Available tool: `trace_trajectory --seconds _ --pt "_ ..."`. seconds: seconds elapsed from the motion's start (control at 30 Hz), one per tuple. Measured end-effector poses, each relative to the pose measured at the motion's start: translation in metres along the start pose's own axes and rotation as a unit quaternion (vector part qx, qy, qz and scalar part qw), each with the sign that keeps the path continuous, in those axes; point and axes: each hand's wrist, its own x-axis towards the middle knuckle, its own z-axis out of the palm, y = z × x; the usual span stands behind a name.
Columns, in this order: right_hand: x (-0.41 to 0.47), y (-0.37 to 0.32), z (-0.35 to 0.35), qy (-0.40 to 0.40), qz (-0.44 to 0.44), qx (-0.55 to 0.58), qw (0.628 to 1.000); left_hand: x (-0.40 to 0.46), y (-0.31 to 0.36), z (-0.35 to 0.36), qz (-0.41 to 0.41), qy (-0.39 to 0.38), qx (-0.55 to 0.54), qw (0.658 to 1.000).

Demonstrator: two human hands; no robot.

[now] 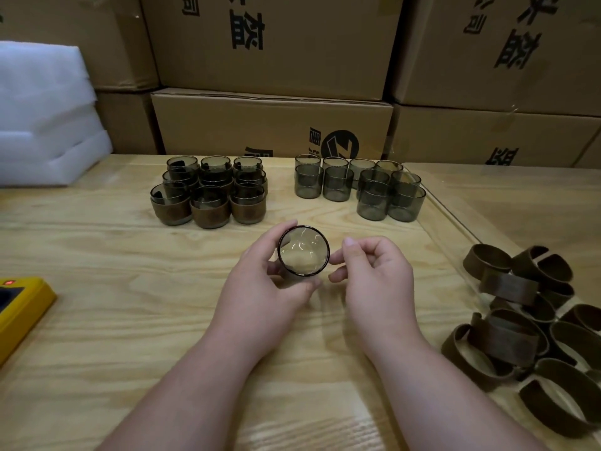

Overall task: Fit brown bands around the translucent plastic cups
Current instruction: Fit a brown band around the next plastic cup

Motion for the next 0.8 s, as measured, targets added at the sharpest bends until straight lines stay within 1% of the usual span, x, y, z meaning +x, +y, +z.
trace_trajectory --seconds 0.17,0.23,0.3,0.4,0.47,0.63,0.8 --pt "-0.0025 -0.0036 0.0013 -0.029 0.015 0.014 0.999 -0.0004 0.0023 0.0005 -0.007 -0.008 -0.031 0.999" --pt "-0.0042 -0.0049 0.0015 -0.066 0.013 0.027 0.997 -0.0013 0.0044 0.0008 -0.008 -0.01 -0.039 0.999" --pt "-0.0064 -0.0043 0.002 -0.121 0.022 0.037 0.992 -0.0018 0.0047 0.0008 -0.004 -0.011 -0.046 0.999" --pt "-0.0085 -0.0022 0.0024 -0.19 0.007 0.017 0.982 -0.0011 0.0042 0.0004 0.0 -0.007 -0.057 0.998" --pt "-0.0096 -0.0024 0.0031 -0.214 -0.008 0.004 0.977 -0.0006 0.005 -0.0001 0.002 -0.001 -0.059 0.998" --pt "-0.0074 0.0007 0.0047 -0.223 -0.016 -0.022 0.975 -0.0005 0.0049 -0.001 0.008 0.008 -0.051 0.999" --pt "-0.0089 0.0022 0.005 -0.212 -0.019 -0.032 0.977 -0.0035 0.0041 -0.0012 0.026 0.005 -0.028 0.999"
